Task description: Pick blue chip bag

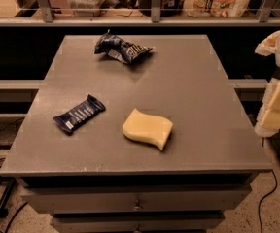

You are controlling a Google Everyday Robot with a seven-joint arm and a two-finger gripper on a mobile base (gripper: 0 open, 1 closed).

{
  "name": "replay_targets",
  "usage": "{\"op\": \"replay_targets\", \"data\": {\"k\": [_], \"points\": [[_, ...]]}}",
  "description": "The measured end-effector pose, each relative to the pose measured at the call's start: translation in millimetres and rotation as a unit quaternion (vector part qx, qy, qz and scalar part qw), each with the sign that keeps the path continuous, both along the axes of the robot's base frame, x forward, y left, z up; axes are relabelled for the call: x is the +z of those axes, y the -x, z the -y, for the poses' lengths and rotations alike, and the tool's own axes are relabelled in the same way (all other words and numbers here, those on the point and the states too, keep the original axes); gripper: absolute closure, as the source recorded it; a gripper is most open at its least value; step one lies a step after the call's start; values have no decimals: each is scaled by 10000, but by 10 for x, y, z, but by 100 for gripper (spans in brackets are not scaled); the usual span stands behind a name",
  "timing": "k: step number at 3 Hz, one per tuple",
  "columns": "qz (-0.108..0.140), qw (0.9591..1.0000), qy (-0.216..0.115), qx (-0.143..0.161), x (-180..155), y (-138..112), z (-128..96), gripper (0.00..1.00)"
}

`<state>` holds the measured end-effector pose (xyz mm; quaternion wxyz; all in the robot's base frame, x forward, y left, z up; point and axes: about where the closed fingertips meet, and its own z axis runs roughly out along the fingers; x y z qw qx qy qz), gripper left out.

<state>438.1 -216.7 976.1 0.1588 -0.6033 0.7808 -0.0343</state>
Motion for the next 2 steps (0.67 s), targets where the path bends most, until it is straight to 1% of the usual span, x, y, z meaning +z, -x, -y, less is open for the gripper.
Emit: {"op": "replay_targets", "data": {"k": [1, 2], "points": [[13, 10000, -10, 1, 7, -6, 4, 0], [137, 9990, -410, 97, 9, -182, 62, 0]]}}
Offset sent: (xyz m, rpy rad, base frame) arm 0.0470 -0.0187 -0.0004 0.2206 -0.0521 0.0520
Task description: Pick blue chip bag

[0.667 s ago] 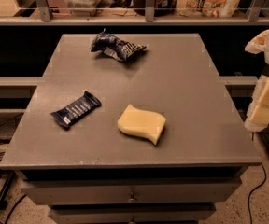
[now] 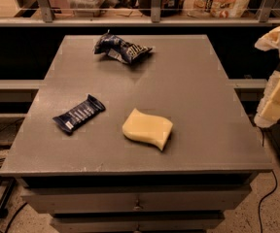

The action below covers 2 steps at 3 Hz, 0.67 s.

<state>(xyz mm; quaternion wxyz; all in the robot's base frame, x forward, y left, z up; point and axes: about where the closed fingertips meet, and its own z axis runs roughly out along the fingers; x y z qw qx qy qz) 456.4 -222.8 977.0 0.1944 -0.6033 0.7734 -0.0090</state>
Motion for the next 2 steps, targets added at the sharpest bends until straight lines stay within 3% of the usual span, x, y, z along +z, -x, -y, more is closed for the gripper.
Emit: {"op": "replay_targets", "data": {"k": [1, 2], "points": [[277, 9960, -844, -58, -8, -286, -24, 0], [740, 9808, -1791, -225, 87, -749, -325, 0]]}}
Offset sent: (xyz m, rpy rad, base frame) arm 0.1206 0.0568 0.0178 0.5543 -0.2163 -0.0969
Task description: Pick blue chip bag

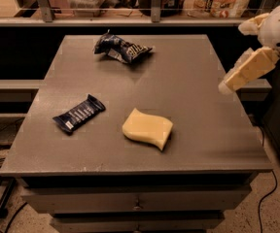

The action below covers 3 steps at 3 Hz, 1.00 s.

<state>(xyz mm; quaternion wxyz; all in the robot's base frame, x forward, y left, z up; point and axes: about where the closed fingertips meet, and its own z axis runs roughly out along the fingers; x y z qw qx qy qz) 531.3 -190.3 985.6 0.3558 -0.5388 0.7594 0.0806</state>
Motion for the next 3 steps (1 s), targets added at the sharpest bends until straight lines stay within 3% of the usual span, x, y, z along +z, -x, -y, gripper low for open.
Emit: {"op": "replay_targets", "data": {"k": [2, 3], "points": [[-86, 9999, 46, 75, -24, 3, -46, 0], [-156, 9972, -589, 424, -137, -207, -661, 0]]}}
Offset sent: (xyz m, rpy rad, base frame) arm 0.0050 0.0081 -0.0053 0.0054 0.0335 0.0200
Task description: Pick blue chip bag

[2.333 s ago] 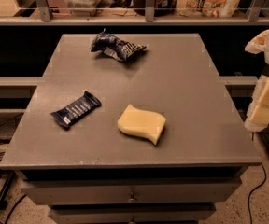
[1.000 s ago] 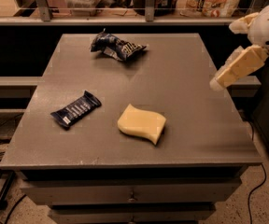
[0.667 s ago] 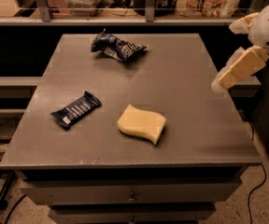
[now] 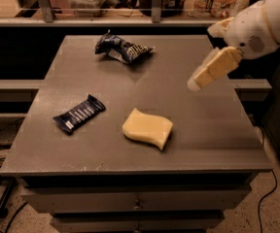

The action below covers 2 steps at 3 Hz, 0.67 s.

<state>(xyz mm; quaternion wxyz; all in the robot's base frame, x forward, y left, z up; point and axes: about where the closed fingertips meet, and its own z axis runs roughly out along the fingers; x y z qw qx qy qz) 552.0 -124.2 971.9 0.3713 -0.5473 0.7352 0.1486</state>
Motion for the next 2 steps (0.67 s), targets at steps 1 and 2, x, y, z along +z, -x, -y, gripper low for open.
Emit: {"op": "replay_targets", "data": {"k": [1, 2], "points": [[12, 9982, -542, 242, -19, -196, -444, 0], [-60, 9922, -1207, 315, -24, -457, -931, 0]]}}
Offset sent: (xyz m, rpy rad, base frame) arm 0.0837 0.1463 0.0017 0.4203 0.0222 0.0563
